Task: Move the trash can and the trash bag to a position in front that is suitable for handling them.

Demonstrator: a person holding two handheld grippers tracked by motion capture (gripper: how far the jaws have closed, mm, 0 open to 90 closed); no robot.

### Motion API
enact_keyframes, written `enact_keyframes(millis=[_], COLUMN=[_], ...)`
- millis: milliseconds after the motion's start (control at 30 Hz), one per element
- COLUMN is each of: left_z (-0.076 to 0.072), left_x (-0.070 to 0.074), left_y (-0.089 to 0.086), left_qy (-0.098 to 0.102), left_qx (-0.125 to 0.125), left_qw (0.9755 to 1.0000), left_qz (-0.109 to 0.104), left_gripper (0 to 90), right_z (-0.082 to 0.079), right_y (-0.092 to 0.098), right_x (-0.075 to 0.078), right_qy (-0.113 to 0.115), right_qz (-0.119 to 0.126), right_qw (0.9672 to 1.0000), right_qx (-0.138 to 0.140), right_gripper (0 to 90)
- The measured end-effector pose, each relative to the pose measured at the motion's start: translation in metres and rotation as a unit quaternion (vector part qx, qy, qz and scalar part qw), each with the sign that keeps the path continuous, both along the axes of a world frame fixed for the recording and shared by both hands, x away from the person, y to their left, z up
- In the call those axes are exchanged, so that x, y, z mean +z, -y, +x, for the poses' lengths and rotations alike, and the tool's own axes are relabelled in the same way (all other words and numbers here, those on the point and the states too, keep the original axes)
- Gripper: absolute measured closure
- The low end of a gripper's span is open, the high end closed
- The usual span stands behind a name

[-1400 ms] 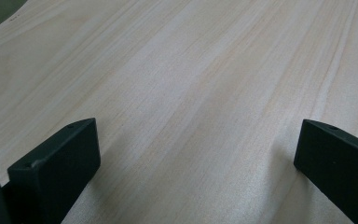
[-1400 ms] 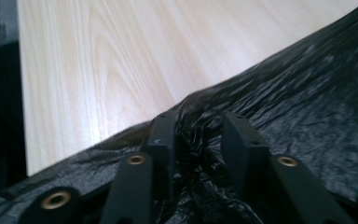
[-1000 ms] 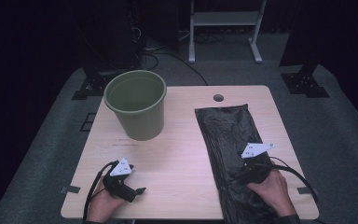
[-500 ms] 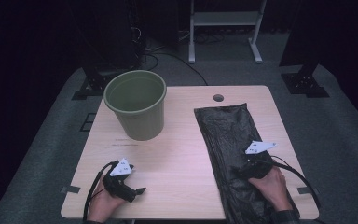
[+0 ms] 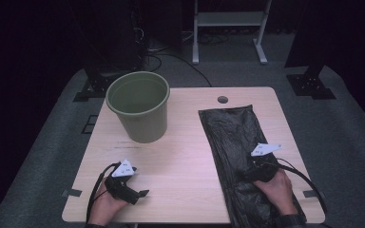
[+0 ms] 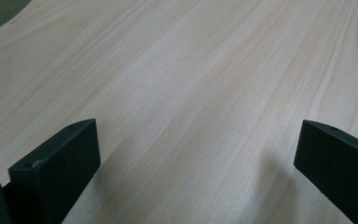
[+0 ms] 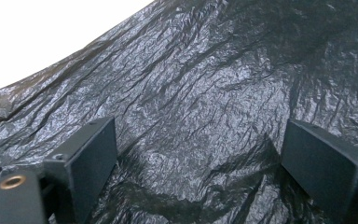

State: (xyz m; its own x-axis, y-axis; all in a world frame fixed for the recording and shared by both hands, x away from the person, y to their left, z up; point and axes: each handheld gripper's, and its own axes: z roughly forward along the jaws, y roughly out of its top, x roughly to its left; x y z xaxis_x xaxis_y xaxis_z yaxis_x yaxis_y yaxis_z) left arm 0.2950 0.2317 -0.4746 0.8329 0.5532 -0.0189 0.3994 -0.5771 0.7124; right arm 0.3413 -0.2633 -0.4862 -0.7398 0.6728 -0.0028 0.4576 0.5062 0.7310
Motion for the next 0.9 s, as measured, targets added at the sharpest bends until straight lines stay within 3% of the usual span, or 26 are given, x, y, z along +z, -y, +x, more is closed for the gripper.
enact_keyframes(millis=[233,467,700,900], left_z=[0.005,0.007,0.015,0.023], left_x=[0.021,0.04,0.065,0.083], left_y=[-0.005,-0.01,-0.014,-0.02], left_qy=[-0.002,0.001,0.005,0.007], left_qx=[0.013,0.024,0.029,0.038], left_qw=[0.9994,0.9985,0.9987,0.9981], left_qz=[-0.031,-0.05,-0.041,-0.048], left_gripper=[0.0,0.0,0.0,0.0], right_z=[0.001,0.001,0.001,0.001], right_y=[0.0,0.0,0.0,0.0], right_x=[0.0,0.0,0.0,0.0], right_qy=[-0.003,-0.004,-0.004,-0.004], right_qz=[0.001,0.002,0.002,0.002], right_qw=[1.0,1.0,1.0,1.0], right_qx=[0.002,0.002,0.002,0.002], right_gripper=[9.5,9.5,9.6,9.6])
